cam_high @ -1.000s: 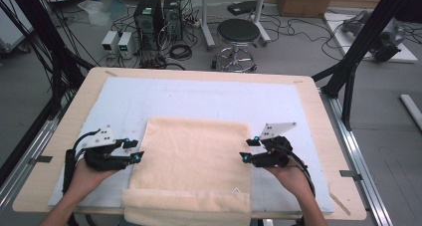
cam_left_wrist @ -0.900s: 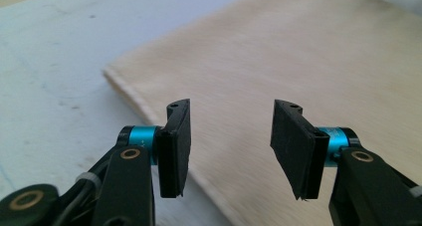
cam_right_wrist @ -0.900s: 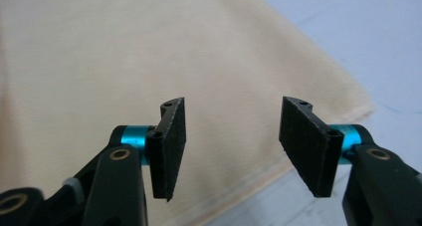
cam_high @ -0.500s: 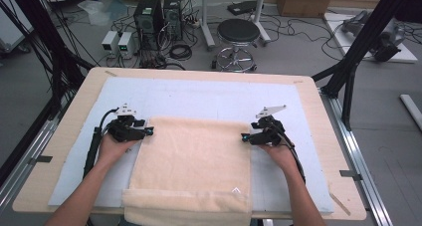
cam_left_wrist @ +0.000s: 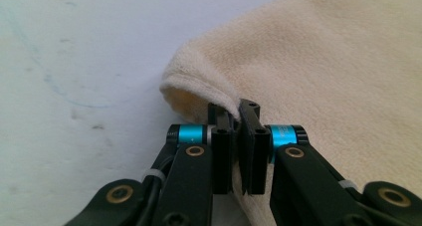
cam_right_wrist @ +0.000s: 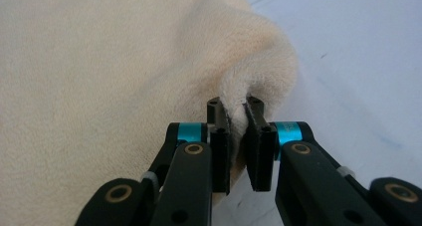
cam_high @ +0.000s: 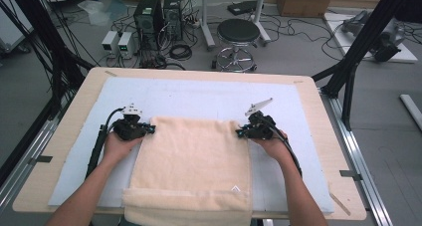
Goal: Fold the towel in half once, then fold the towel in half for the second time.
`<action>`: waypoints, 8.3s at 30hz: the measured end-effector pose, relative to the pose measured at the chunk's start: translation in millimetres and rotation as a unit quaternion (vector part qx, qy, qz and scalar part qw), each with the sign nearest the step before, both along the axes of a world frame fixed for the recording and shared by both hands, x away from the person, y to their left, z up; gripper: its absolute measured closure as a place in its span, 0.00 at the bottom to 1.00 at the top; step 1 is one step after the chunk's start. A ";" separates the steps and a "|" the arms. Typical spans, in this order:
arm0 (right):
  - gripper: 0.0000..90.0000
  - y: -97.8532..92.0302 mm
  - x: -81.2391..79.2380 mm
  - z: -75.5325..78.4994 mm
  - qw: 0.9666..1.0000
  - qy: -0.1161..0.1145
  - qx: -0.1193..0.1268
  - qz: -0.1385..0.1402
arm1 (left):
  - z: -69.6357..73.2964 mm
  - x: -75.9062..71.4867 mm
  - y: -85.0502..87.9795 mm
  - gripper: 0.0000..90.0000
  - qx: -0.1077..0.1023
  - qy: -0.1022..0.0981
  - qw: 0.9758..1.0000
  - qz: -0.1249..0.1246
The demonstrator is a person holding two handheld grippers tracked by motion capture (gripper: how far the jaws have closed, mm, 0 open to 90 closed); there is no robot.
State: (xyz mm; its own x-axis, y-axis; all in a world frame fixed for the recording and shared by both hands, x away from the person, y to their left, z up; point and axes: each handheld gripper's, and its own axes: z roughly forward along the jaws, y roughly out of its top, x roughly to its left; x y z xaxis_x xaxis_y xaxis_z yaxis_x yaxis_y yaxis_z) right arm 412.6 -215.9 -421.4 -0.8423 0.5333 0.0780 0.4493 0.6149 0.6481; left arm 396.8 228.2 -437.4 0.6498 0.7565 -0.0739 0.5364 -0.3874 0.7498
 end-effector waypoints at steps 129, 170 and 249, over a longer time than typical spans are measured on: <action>0.95 -4.7 -151.8 0.9 0.989 -0.023 0.043 0.143 | 9.0 -163.2 22.5 0.88 -0.011 0.007 0.980 -0.200; 0.95 -7.5 -166.0 22.0 0.986 -0.039 0.068 0.148 | 36.2 -188.0 34.9 0.99 -0.039 -0.037 0.980 -0.193; 0.25 -5.4 -99.0 13.9 0.995 -0.067 0.070 -0.001 | 33.4 -101.0 16.9 0.32 -0.056 -0.045 0.990 -0.118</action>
